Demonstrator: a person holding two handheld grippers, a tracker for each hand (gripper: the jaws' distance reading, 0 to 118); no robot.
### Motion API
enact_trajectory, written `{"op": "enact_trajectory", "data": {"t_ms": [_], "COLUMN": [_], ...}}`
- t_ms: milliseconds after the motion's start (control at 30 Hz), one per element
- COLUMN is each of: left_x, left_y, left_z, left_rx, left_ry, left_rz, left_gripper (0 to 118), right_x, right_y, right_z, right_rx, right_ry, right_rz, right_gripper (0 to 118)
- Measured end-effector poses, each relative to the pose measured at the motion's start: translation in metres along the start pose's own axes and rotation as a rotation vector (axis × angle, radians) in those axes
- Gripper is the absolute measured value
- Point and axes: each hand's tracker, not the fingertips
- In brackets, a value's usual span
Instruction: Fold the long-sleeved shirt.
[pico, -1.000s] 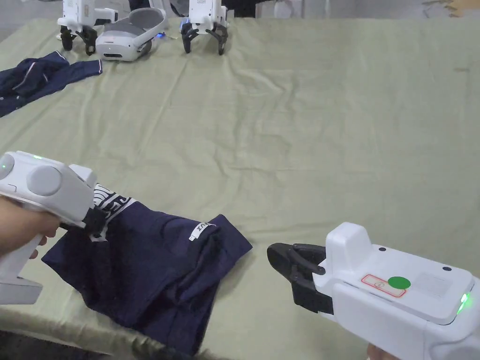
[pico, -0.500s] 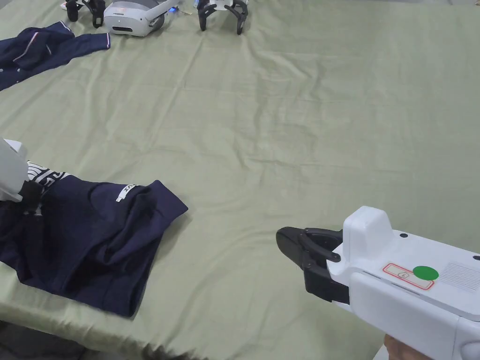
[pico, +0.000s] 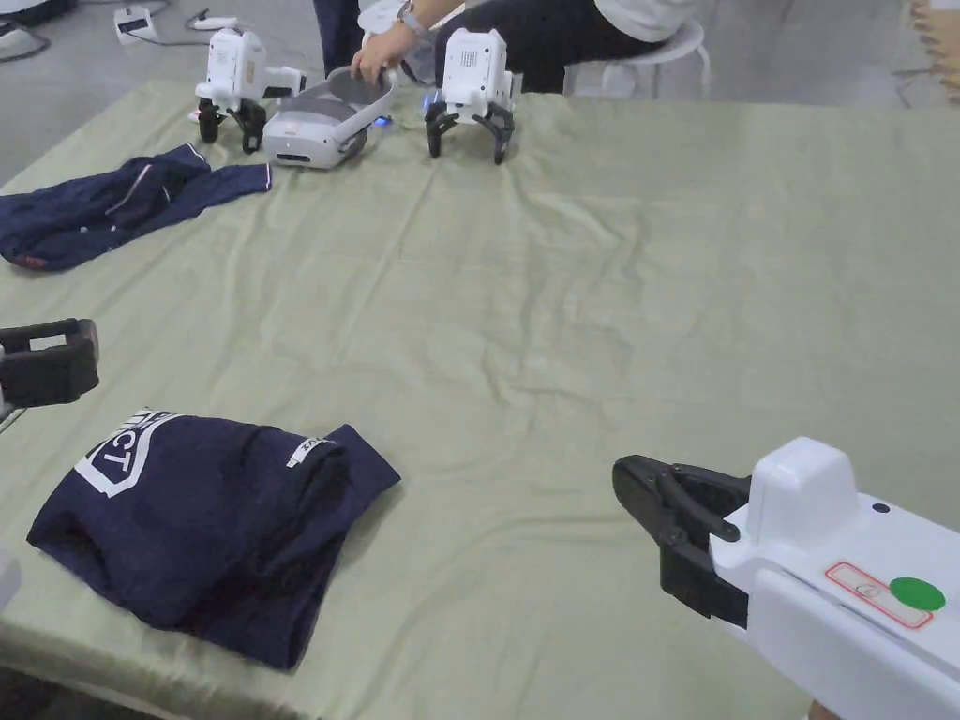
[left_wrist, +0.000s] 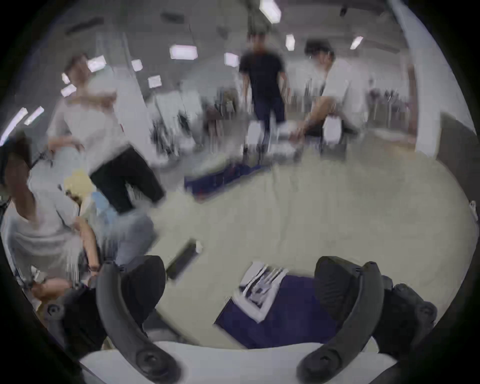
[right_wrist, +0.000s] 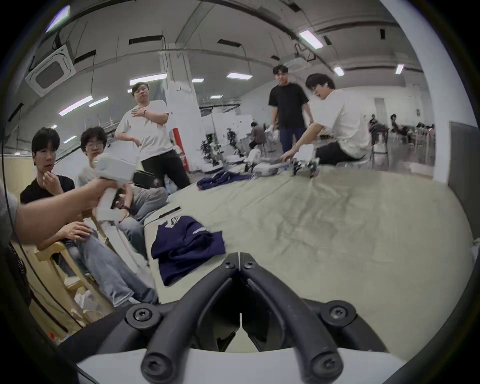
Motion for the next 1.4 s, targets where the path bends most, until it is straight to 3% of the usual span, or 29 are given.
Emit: {"op": "enact_trajectory", "data": {"t_ms": [100, 167, 333, 400, 467, 533, 567, 633, 900, 1400], "left_x": [0.072, 0.123, 0.216, 0.246, 0.269, 0.289, 0.296, 0.311, 0.335, 0.322], "left_y": [0.015, 0.019, 0.014, 0.012, 0.012, 0.008, 0.005, 0.004, 0.012, 0.049], "left_z": [0.083, 0.116, 0.162, 0.178, 0.187, 0.195, 0.197, 0.203, 0.220, 0.204], "left_rx": [0.288, 0.366, 0.358, 0.369, 0.342, 0.328, 0.326, 0.320, 0.336, 0.340], "left_ry": [-0.059, -0.104, -0.297, -0.342, -0.347, -0.400, -0.394, -0.402, -0.476, -0.430], "left_rz": [0.045, 0.081, 0.131, 0.144, 0.156, 0.174, 0.165, 0.151, 0.101, 0.065], "left_gripper": [107, 107, 105, 96, 70, 27, 15, 3, 2, 2], "right_x": [-0.005, -0.007, 0.006, 0.015, 0.021, 0.027, 0.030, 0.032, 0.035, 0.045], "right_y": [0.017, 0.030, 0.047, 0.048, 0.048, 0.047, 0.046, 0.044, 0.037, 0.080], "right_z": [0.033, 0.060, 0.125, 0.149, 0.171, 0.188, 0.196, 0.206, 0.215, 0.193], "right_rx": [0.057, 0.099, 0.199, 0.236, 0.259, 0.280, 0.286, 0.296, 0.306, 0.329], "right_ry": [-0.137, -0.264, -0.484, -0.572, -0.665, -0.727, -0.725, -0.774, -0.809, -0.783], "right_rz": [0.040, 0.059, 0.035, 0.035, 0.034, 0.020, 0.005, 0.011, -0.008, 0.043], "right_gripper": [0, 0, 0, 0, 0, 0, 0, 0, 0, 0]}}
